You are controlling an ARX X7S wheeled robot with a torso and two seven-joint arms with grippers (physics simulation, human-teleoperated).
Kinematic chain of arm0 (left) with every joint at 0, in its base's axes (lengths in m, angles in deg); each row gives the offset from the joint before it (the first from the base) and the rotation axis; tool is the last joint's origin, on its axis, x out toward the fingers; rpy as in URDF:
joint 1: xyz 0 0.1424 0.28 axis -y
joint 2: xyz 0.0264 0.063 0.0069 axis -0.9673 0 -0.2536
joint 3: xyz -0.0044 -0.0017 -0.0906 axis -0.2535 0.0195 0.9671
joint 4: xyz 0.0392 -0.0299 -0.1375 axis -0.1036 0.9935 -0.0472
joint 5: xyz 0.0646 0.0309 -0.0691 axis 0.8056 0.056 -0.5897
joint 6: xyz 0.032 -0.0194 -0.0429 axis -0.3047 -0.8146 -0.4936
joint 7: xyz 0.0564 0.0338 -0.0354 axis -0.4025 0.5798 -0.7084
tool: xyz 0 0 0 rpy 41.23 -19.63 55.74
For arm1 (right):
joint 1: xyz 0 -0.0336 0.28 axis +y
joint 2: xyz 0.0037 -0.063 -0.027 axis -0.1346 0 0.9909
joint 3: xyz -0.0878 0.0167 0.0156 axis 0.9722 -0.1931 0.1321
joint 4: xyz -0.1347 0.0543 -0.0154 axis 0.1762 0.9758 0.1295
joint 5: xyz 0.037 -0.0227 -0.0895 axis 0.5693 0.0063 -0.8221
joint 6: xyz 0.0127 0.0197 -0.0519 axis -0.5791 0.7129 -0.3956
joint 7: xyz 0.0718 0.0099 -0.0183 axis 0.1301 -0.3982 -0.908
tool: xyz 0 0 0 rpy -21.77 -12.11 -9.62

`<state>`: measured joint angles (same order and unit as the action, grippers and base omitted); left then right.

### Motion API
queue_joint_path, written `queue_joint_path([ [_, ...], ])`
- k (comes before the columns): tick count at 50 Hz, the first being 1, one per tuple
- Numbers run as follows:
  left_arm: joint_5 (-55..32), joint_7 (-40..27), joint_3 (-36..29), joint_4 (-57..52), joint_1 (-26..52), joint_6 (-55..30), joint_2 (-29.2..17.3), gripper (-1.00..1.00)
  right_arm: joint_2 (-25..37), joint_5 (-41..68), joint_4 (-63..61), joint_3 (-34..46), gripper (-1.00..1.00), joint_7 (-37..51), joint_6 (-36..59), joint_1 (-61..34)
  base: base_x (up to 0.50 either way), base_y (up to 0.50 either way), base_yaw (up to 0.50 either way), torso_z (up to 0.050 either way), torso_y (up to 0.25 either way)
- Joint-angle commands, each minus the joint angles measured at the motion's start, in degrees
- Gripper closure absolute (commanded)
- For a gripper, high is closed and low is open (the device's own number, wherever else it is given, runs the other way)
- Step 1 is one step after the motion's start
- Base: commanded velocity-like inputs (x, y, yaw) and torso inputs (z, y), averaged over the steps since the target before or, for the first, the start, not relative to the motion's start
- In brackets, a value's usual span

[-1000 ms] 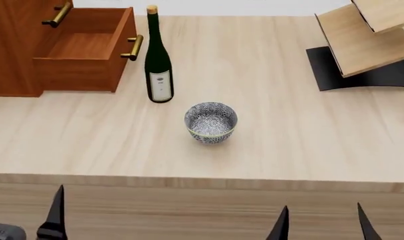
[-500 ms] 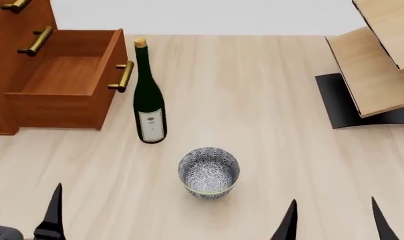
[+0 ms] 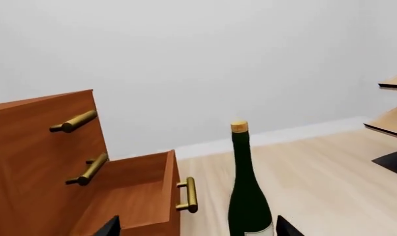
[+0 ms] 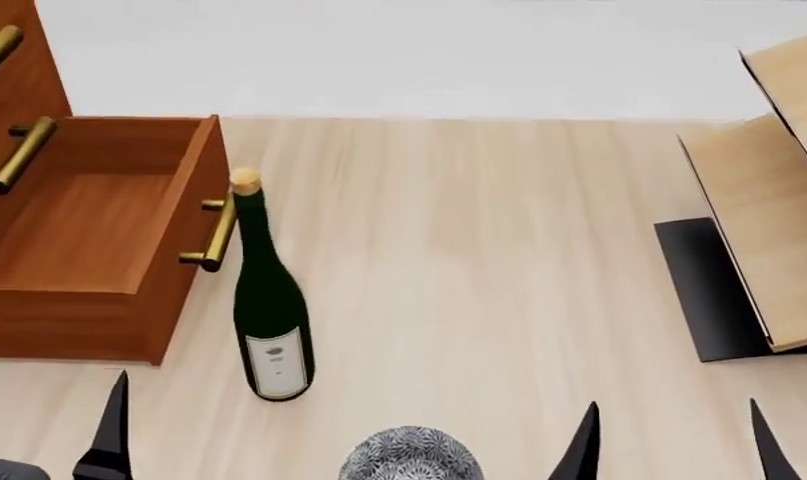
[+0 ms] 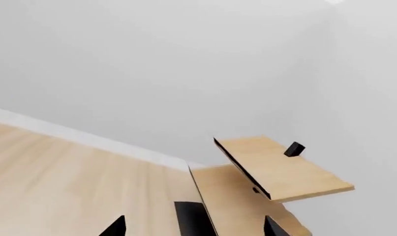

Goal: Put the bowl in the bottom drawer of the cabinet.

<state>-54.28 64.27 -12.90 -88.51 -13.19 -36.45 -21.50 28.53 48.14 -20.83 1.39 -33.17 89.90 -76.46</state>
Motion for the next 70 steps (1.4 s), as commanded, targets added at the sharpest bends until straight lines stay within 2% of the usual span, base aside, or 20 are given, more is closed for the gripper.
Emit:
queue_joint_path([
  [1, -0.01, -0.17, -0.29, 0.11, -0.09, 0.43, -0.12, -1.00, 0.09, 0.04, -0.10, 0.15, -1.00, 0.27, 0.11, 0.08, 0.50, 0.00, 0.00, 0.000, 0.000],
  [43, -0.62, -0.79, -0.95, 0.16, -0.92, 1.73, -0.41, -1.00, 0.60, -0.56, -0.26, 0.65, -1.00, 1.67, 0.55, 0.73, 0.50, 0.00, 0.00, 0.000, 0.000],
  [46, -1.09, -0.71, -0.53, -0.11, -1.07, 2.29, -0.37, -1.00, 0.67, -0.28, -0.30, 0.49, -1.00, 1.74, -0.23, 0.97, 0.00, 0.00, 0.00, 0.000, 0.000],
  [49, -5.46, -0.02, 1.81, -0.44, -0.89, 0.78, 0.39, -1.00, 0.63, -0.26, -0.41, 0.46, -1.00, 1.84, -0.08, 0.96, 0.00, 0.00, 0.00, 0.000, 0.000],
  [57, -5.87, 0.07, 2.15, -1.19, -1.01, 1.19, -0.04, -1.00, 0.60, -0.48, -0.40, 0.40, -1.00, 2.31, 0.06, 0.95, 0.00, 0.00, 0.00, 0.000, -0.010],
  [70, -4.85, -0.57, 1.86, -1.08, -1.03, 2.48, -0.19, -1.00, 0.64, -0.41, -0.44, 0.75, -1.00, 2.42, 0.40, 0.48, 0.00, 0.00, 0.00, 0.000, -0.247],
])
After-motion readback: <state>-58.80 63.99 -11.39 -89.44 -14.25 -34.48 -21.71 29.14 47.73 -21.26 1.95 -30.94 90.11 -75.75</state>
